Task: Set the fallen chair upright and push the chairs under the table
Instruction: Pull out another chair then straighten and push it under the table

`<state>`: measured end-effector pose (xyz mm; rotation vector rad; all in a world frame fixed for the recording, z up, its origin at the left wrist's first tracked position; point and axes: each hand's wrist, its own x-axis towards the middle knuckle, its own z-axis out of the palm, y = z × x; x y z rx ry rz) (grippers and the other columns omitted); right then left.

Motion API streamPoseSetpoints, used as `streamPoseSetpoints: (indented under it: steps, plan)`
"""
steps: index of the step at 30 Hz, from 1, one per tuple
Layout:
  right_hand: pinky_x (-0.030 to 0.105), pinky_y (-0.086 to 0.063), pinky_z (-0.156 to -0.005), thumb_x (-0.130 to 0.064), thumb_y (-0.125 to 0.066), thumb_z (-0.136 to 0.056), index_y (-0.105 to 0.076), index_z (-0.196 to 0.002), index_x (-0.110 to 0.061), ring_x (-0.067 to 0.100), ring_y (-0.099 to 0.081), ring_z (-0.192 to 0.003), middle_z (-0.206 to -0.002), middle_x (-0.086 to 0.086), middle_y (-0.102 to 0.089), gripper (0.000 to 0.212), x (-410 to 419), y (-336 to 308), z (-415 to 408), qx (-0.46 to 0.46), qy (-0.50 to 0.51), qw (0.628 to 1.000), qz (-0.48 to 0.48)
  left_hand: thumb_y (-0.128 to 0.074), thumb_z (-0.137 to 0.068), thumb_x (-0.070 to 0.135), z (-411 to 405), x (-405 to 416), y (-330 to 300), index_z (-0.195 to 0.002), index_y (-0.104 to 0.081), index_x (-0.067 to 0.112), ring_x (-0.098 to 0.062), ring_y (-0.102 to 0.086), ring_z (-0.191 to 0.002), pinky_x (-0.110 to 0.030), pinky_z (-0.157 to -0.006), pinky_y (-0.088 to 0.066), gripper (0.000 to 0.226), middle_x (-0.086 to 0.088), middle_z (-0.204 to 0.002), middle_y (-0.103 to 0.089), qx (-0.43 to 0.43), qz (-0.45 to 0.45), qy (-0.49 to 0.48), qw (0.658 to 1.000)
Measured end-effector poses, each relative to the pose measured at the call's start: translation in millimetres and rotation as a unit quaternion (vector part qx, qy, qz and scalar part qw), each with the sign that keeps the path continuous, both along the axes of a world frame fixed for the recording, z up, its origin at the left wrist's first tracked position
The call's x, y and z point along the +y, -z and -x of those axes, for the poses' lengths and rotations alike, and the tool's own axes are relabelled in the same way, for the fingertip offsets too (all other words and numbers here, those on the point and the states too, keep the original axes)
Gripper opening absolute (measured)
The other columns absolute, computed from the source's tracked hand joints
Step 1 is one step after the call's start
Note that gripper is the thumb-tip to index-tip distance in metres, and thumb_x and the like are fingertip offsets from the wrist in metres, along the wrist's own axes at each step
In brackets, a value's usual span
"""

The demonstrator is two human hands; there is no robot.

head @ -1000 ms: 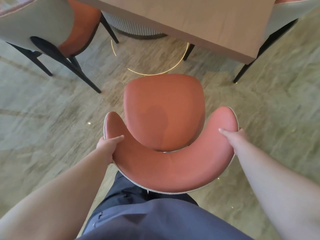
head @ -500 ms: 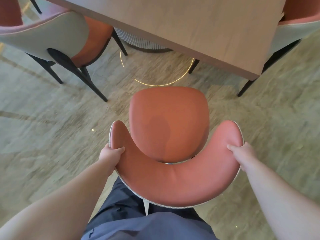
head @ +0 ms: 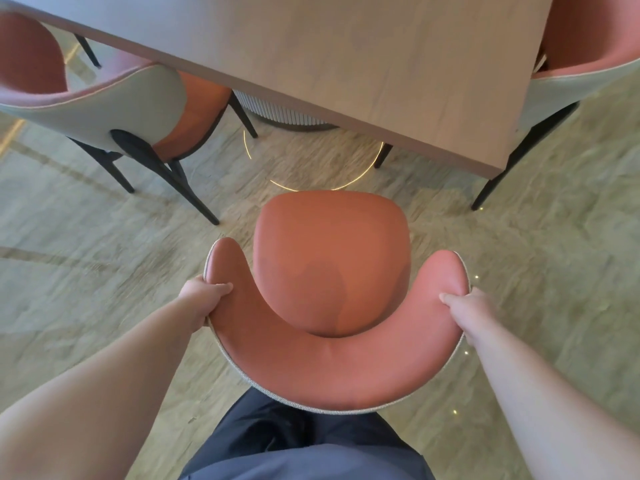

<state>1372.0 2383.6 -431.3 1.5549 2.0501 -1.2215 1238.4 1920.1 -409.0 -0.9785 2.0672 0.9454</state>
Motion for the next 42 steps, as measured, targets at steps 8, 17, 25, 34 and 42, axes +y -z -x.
streamPoseSetpoints:
  steps: [8, 17, 25, 34, 42]
  plan:
    - [0.049, -0.052, -0.096, -0.018, -0.075, -0.084, -0.057, -0.126, -0.001, 0.037, -0.065, -0.101, -0.122, 0.023, -0.066, 0.049, -17.5, -13.8, 39.6, -0.005, 0.005, 1.000, -0.002, -0.078, -0.090, 0.024, 59.9, -18.4, -16.5, -0.113, -0.057, 0.012, -0.028, -0.066, -0.076, -0.036, -0.051, -0.052, 0.034, -0.010, -0.093, -0.066, 0.003, 0.019, 0.052, 0.998]
    - [0.045, -0.052, -0.094, -0.019, -0.074, -0.085, -0.055, -0.131, -0.002, 0.036, -0.065, -0.104, -0.126, 0.021, -0.065, 0.053, -52.0, -35.4, 90.0, -0.017, 0.036, 0.999, 0.002, -0.079, -0.089, 0.025, 149.1, -39.4, -22.2, -0.111, -0.056, 0.012, -0.027, -0.064, -0.072, -0.034, -0.051, -0.051, 0.034, -0.009, -0.088, -0.063, 0.009, 0.035, 0.105, 0.994]
    - [0.038, -0.046, -0.083, -0.019, -0.073, -0.088, -0.049, -0.137, 0.000, 0.033, -0.061, -0.102, -0.133, 0.022, -0.061, 0.057, -72.9, -48.0, 134.1, -0.013, 0.067, 0.998, 0.001, -0.077, -0.089, 0.024, 222.5, -45.7, -37.0, -0.110, -0.060, 0.011, -0.029, -0.068, -0.077, -0.037, -0.055, -0.057, 0.030, -0.010, -0.091, -0.067, 0.021, 0.012, 0.145, 0.989]
    - [0.045, -0.047, -0.098, -0.017, -0.071, -0.090, -0.048, -0.138, 0.002, 0.040, -0.060, -0.116, -0.135, 0.023, -0.059, 0.057, -68.6, -39.8, 185.7, -0.001, 0.108, 0.994, 0.009, -0.075, -0.091, 0.023, 302.3, -23.4, -42.6, -0.111, -0.062, 0.012, -0.028, -0.068, -0.077, -0.034, -0.053, -0.054, 0.027, -0.010, -0.094, -0.069, 0.029, 0.016, 0.183, 0.983]
    - [0.053, -0.049, -0.100, -0.019, -0.071, -0.089, -0.055, -0.127, 0.000, 0.041, -0.064, -0.109, -0.125, 0.024, -0.064, 0.046, -58.0, -28.7, 225.4, -0.009, 0.135, 0.991, 0.015, -0.075, -0.091, 0.025, 358.5, 0.3, -33.7, -0.113, -0.063, 0.011, -0.029, -0.070, -0.081, -0.034, -0.057, -0.054, 0.028, -0.010, -0.095, -0.070, 0.030, 0.029, 0.208, 0.977]
